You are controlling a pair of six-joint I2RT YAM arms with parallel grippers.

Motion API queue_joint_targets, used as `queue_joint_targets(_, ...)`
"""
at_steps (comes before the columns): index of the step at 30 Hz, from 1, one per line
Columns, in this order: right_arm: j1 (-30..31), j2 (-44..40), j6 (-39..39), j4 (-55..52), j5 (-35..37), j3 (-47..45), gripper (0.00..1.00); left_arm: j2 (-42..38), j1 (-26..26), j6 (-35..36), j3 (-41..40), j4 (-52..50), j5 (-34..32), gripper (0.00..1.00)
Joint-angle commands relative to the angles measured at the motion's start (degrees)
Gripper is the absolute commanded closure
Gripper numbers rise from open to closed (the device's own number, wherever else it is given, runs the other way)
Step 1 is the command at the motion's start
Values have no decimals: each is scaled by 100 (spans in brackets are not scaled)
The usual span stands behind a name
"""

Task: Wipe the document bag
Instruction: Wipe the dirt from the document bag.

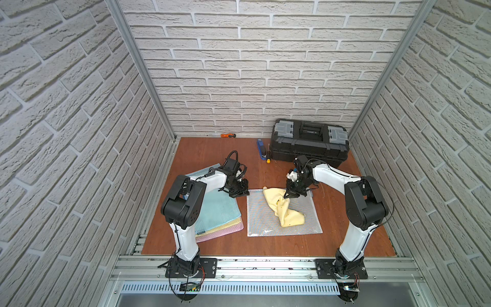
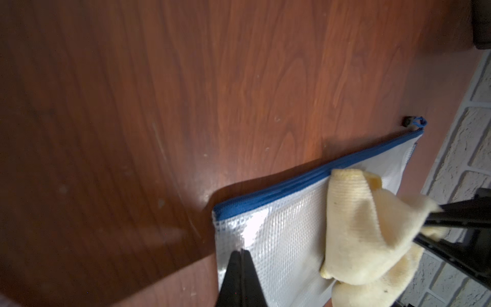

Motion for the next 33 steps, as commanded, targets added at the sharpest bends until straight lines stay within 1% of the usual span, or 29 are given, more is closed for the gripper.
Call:
queue_joint_targets(1, 198, -20, -174, -235, 49, 386, 98, 144, -38, 152, 61, 34, -141, 100)
queue_joint_targets(4, 501, 126, -107, -306, -176, 834, 98, 204, -62, 113, 7, 110, -207, 100)
queue_joint_targets(9, 1395, 504, 372, 37, -673, 1612, 98, 222, -105, 41, -106, 190, -329, 100)
queue_joint_targets(10, 1507, 582, 528, 173, -706, 1667, 98, 211, -109, 29, -131, 209, -334, 100)
queue_joint_targets(12, 1614, 681, 1036, 852, -1079, 1496, 98, 183, -106, 5, -173, 247, -362, 100)
queue_joint_targets(14, 1618, 1014, 1602, 1595, -1359, 1097, 98, 142, -106, -6, -181, 234, -395, 100)
queue_joint_targets(17, 1613, 1217, 1958, 2115, -1298, 613, 98, 80, -98, 4, -190, 185, -469, 100)
queue_joint_targets(23, 1551, 1350, 1972, 2051, -808, 55, 98, 71, -100, -10, -190, 172, -511, 100)
queue_joint_targets(26, 1340, 1154, 2036, 2086, -607, -423, 98, 68, -97, -20, -206, 141, -545, 100)
queue_joint_targets(29, 951, 764, 2121, 2333, -602, -1081, 98, 30, -92, -1, -250, 107, -586, 100)
queue_joint_targets(31, 645, 328, 2043, 2340, -597, -1416, 98, 16, -90, 11, -286, 95, -617, 100)
queue_joint_targets(33, 365, 45, 1847, 2125, -516, -1640, 98, 41, -91, 39, -302, 70, -622, 100)
